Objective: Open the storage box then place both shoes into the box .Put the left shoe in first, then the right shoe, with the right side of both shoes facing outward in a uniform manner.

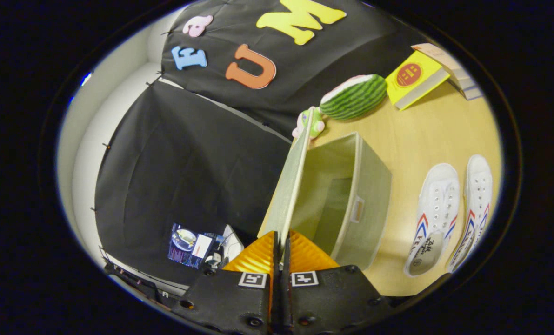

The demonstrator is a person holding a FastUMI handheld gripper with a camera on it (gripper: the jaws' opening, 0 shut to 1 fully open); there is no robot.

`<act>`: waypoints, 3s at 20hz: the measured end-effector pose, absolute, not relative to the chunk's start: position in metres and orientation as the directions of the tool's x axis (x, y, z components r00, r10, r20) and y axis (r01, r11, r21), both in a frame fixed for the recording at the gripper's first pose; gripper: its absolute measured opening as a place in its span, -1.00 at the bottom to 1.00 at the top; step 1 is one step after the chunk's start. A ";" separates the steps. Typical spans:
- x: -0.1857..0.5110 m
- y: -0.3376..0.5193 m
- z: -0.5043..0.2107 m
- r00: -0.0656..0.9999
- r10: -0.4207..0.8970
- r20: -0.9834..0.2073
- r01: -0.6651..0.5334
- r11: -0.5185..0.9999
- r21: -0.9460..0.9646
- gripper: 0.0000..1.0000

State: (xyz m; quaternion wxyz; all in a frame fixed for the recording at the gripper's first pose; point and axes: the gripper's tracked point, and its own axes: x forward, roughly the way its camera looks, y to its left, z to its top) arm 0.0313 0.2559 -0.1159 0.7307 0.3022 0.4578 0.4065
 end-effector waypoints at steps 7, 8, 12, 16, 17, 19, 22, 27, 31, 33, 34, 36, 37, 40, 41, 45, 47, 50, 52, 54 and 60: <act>0.029 0.340 -0.061 0.225 0.842 -0.491 -0.515 0.531 0.673 -0.88; 0.027 0.353 -0.058 0.221 0.839 -0.497 -0.540 0.530 0.653 -0.87; 0.030 0.384 -0.048 0.283 0.801 -0.528 -0.642 0.567 0.516 -0.61; 0.030 0.409 -0.055 0.312 0.771 -0.555 -0.675 0.591 0.441 -0.12; 0.029 0.417 -0.057 0.305 0.770 -0.560 -0.675 0.589 0.443 -0.02; 0.026 0.429 -0.059 0.291 0.766 -0.573 -0.676 0.588 0.443 0.13; 0.023 0.444 -0.063 0.280 0.757 -0.591 -0.692 0.586 0.423 0.41; 0.025 0.445 -0.052 0.328 0.742 -0.585 -0.719 0.597 0.356 0.69; 0.020 0.452 -0.043 0.350 0.744 -0.569 -0.747 0.588 0.310 0.86; 0.018 0.449 -0.039 0.362 0.747 -0.557 -0.751 0.588 0.300 0.88; 0.019 0.445 -0.038 0.372 0.745 -0.553 -0.750 0.593 0.294 0.88; 0.025 0.426 -0.042 0.410 0.723 -0.556 -0.730 0.626 0.275 0.88; 0.029 0.411 -0.046 0.435 0.703 -0.562 -0.712 0.651 0.263 0.88; 0.042 0.354 -0.063 0.487 0.626 -0.609 -0.659 0.721 0.214 0.92; 0.046 0.333 -0.068 0.504 0.598 -0.623 -0.639 0.743 0.197 0.94; 0.062 0.244 -0.105 0.528 0.498 -0.688 -0.557 0.815 0.163 0.95; 0.070 0.200 -0.133 0.523 0.439 -0.730 -0.497 0.854 0.157 0.95; 0.070 0.151 -0.184 0.447 0.387 -0.806 -0.417 0.888 0.195 0.96; 0.069 0.128 -0.214 0.407 0.372 -0.834 -0.355 0.906 0.231 0.96; 0.068 0.106 -0.246 0.356 0.357 -0.863 -0.307 0.918 0.253 0.96; 0.059 0.082 -0.302 0.227 0.357 -0.906 -0.243 0.922 0.302 0.91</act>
